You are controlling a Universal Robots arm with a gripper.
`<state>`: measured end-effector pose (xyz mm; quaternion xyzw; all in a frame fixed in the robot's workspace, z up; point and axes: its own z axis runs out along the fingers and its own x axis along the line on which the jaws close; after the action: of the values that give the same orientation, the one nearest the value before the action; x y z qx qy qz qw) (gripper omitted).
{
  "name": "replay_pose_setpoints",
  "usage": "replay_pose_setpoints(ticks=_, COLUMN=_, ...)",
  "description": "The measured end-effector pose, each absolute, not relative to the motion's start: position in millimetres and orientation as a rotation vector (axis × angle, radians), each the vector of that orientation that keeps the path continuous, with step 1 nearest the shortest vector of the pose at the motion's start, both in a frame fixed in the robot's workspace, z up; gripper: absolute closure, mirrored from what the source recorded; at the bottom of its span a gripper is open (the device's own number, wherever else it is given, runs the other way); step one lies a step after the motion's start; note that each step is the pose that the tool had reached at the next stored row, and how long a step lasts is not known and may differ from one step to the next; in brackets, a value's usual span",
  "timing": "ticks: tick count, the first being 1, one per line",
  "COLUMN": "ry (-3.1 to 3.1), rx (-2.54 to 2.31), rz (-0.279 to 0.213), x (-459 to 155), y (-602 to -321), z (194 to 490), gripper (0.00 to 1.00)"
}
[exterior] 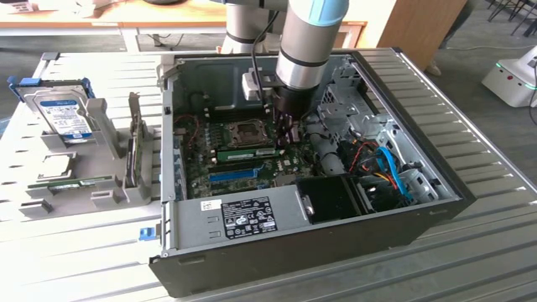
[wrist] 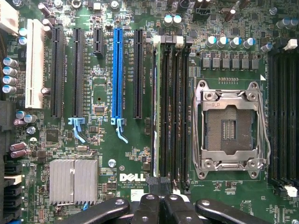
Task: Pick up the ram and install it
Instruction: 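Press down the ram until it locks into place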
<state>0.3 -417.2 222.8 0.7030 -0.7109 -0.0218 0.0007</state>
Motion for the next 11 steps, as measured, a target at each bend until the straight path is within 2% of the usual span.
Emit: replay_pose_setpoints(ticks=11, ry=-2.232, rx=2.208, rz=-0.069, x=0.3, y=-417.2, z=222.6, gripper=0.9)
